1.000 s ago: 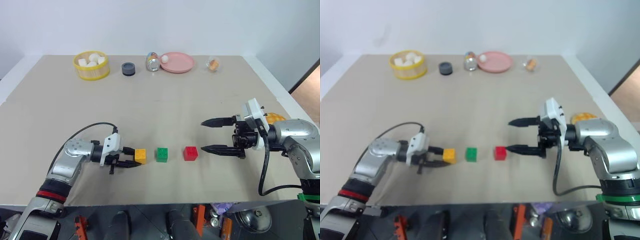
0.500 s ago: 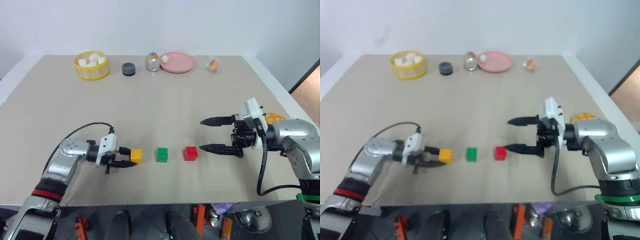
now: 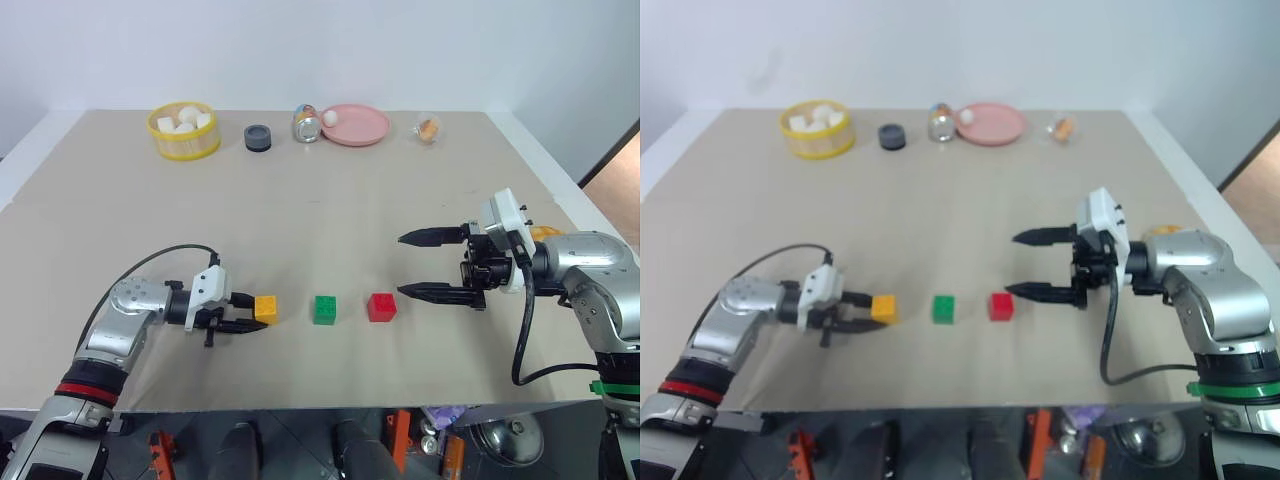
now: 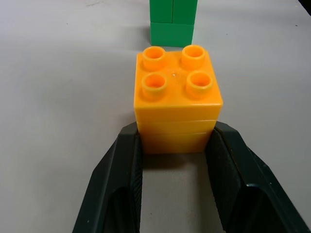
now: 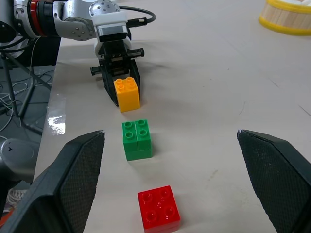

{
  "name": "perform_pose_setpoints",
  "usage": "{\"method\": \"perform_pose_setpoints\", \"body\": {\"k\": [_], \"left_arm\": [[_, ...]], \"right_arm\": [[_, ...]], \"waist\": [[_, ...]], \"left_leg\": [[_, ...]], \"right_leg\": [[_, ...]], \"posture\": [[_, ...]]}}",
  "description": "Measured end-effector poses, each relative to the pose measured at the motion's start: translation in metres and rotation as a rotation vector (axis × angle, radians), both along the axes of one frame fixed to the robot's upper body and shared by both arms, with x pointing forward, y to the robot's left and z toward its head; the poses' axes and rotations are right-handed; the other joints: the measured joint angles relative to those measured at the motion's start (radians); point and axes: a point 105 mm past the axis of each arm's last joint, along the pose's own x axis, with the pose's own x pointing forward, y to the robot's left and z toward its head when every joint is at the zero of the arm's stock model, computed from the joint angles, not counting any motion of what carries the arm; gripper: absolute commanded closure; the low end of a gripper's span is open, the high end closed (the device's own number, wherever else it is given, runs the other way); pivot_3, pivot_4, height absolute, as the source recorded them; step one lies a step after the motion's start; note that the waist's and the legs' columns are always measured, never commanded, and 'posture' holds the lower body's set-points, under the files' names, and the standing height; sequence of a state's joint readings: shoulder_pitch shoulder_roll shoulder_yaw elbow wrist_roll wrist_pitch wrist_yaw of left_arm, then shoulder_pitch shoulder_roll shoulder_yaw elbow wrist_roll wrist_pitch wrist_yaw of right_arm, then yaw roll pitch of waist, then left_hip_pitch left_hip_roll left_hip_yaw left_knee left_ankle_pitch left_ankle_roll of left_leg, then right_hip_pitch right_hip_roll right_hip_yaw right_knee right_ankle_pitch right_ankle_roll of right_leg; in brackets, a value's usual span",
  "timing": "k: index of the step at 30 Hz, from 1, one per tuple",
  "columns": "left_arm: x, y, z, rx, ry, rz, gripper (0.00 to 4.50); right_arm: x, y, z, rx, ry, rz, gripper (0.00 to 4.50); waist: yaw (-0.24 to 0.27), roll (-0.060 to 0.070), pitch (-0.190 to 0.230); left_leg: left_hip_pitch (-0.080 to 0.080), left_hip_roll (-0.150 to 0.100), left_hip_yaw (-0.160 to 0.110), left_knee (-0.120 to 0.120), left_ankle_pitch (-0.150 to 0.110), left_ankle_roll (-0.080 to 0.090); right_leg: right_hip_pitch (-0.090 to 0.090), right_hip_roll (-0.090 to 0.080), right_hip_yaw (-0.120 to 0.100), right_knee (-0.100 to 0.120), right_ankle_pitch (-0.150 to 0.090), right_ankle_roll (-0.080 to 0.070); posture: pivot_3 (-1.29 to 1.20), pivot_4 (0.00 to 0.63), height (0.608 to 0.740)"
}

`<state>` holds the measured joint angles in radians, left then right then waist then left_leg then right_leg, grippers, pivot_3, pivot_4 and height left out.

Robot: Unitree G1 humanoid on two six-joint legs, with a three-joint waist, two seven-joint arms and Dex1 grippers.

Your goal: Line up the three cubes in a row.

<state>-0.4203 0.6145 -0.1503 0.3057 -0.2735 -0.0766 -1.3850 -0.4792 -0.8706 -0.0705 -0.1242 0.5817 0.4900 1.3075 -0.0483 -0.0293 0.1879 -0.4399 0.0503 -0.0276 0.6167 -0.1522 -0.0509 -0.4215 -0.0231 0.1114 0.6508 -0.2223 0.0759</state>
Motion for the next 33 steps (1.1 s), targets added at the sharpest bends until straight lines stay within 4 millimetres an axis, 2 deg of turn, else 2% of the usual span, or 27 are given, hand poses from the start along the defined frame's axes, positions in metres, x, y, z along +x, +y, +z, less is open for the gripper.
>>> {"method": "perform_pose_setpoints", "body": {"k": [10,12,13,18,19,27,31,33], "left_arm": [[-0.002,-0.001,-0.001,-0.002,0.015,-0.021,3.22],[-0.003,-0.001,-0.001,-0.001,0.019,-0.029,2.18],[-0.004,-0.001,-0.001,0.0,0.023,-0.036,1.98],[-0.006,-0.005,-0.002,-0.009,0.028,-0.056,0.17],[-0.005,-0.006,-0.002,-0.01,0.019,-0.051,0.05],[0.006,0.002,0.004,-0.038,-0.032,0.041,0.05],[0.011,0.019,0.015,-0.073,-0.077,0.156,0.05],[0.007,0.033,0.02,-0.103,-0.062,0.23,0.05]], "right_arm": [[0.0,0.0,0.0,0.0,-0.003,-0.004,0.0],[0.001,0.0,0.0,0.0,-0.003,-0.005,0.0],[0.001,0.0,0.0,0.0,-0.003,-0.005,0.0],[0.001,0.0,0.0,0.0,-0.004,-0.006,0.0],[0.001,0.0,0.0,0.0,-0.004,-0.006,0.0],[0.002,0.0,0.002,0.002,-0.01,-0.006,0.0],[0.003,-0.002,0.002,0.005,-0.005,-0.011,0.0],[0.004,-0.003,0.001,0.008,0.001,-0.016,0.0]], "waist": [[0.0,0.0,0.0],[0.0,0.0,0.0],[0.0,0.0,0.0],[0.001,0.0,0.0],[0.002,0.0,0.0],[0.001,0.0,0.0],[-0.001,0.0,0.0],[-0.003,0.0,0.0]], "left_leg": [[0.0,0.0,0.0,0.0,0.0,0.0],[0.0,0.0,0.0,0.0,0.0,0.0],[0.0,0.0,0.0,0.0,0.0,0.0],[0.0,0.0,0.0,0.001,0.0,0.0],[0.0,0.0,0.0,0.001,0.0,0.0],[0.0,0.0,0.0,0.001,0.001,0.001],[0.0,0.001,0.001,0.0,0.0,0.001],[0.0,0.002,0.001,-0.001,0.0,0.001]], "right_leg": [[0.0,0.0,0.0,0.0,0.0,0.0],[0.0,0.0,0.0,0.0,0.0,0.0],[0.0,0.0,0.0,0.0,0.0,0.0],[0.001,0.0,0.0,0.0,0.0,0.0],[0.001,0.0,0.0,0.0,0.001,0.0],[0.0,0.0,0.0,0.0,0.002,0.0],[-0.001,0.0,0.0,0.0,0.001,-0.001],[-0.001,0.0,0.0,0.0,0.0,-0.001]], "posture": [[0.0,0.15,0.74],[0.0,0.15,0.74],[0.0,0.15,0.74],[0.0,0.15,0.74],[0.0,0.15,0.74],[0.0,0.15,0.74],[0.0,0.15,0.74],[0.0,0.15,0.74]]}}
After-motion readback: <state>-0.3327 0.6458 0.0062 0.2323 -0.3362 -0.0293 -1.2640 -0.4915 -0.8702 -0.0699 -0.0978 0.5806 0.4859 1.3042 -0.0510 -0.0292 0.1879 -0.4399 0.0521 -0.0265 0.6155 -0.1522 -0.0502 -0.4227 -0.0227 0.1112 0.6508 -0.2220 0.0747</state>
